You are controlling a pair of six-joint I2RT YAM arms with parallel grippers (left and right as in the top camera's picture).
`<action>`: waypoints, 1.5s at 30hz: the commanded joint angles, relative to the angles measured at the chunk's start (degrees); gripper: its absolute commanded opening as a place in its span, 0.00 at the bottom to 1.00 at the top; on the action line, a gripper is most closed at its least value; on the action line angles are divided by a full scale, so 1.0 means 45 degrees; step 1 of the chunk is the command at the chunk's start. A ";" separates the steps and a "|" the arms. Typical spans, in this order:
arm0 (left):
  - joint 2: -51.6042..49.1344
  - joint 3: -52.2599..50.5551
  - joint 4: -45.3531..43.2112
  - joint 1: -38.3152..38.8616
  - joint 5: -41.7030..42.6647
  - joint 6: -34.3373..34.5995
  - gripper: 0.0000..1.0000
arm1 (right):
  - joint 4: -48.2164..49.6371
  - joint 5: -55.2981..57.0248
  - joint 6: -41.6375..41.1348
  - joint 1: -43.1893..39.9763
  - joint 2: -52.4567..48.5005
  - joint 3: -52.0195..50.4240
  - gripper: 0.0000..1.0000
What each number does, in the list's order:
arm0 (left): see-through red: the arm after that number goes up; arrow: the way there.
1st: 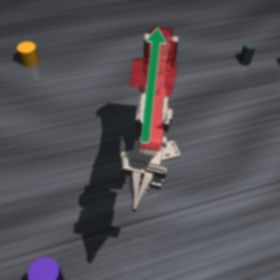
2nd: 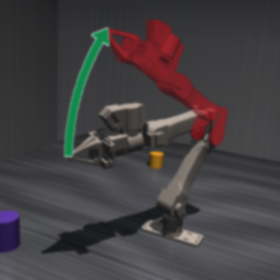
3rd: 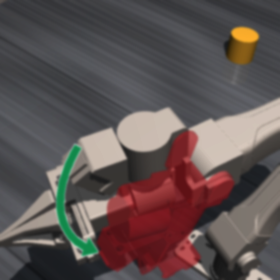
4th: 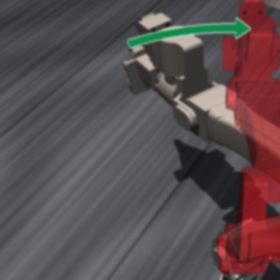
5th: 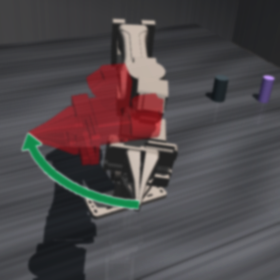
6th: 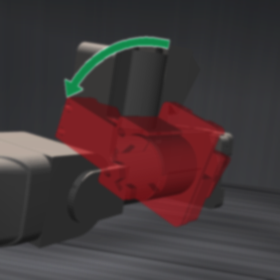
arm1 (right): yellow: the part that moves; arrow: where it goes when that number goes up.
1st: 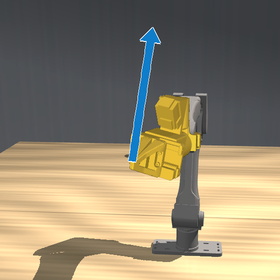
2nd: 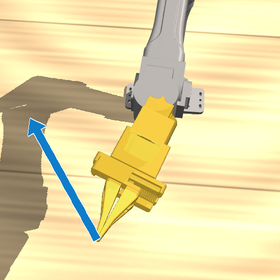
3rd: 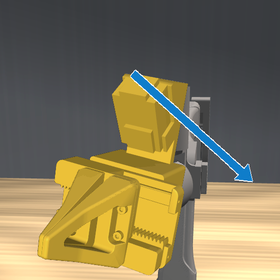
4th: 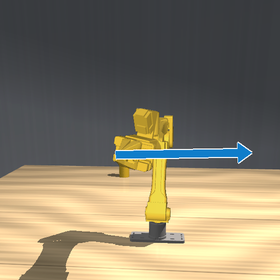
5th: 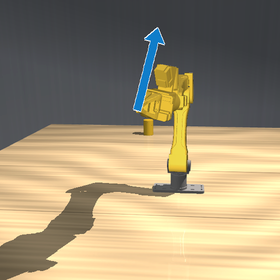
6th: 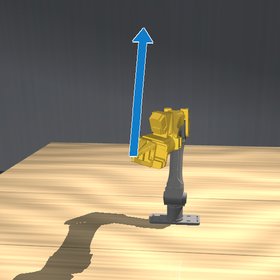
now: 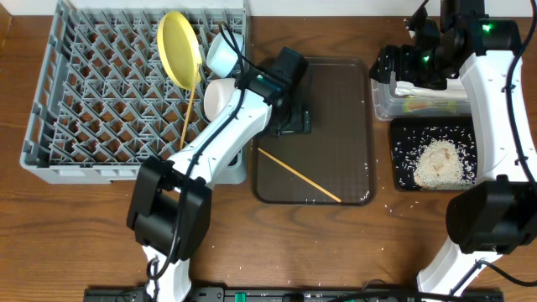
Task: Sort waste into correct bins and load items into the dishwasher
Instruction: 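Move the left gripper over the remaining wooden chopstick on the tray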
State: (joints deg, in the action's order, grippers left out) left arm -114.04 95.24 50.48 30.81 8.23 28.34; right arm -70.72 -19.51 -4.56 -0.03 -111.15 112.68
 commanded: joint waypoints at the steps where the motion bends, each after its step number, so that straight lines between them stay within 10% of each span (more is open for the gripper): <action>1: -0.0340 -0.0073 -0.0015 -0.0029 0.0029 0.0107 0.86 | 0.0000 -0.0044 -0.0024 0.0253 0.0053 0.0005 0.99; 22: -0.0379 -0.1161 -0.3949 0.0044 -0.1185 0.1826 0.77 | 0.0000 -0.0044 -0.0024 0.0262 0.0053 0.0005 0.99; 35: -0.0374 -0.1651 -0.0287 0.1404 -0.2608 0.7786 0.72 | 0.0000 -0.0044 -0.0024 0.0262 0.0053 0.0005 0.99; 45: -0.0379 -0.2793 -0.1365 0.2234 -0.2943 0.9020 0.72 | 0.0000 -0.0044 -0.0024 0.0262 0.0053 0.0005 0.99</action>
State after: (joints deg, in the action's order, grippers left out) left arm -115.09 83.59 44.84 40.69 -3.25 65.28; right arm -70.72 -19.51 -4.56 -0.03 -111.15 112.68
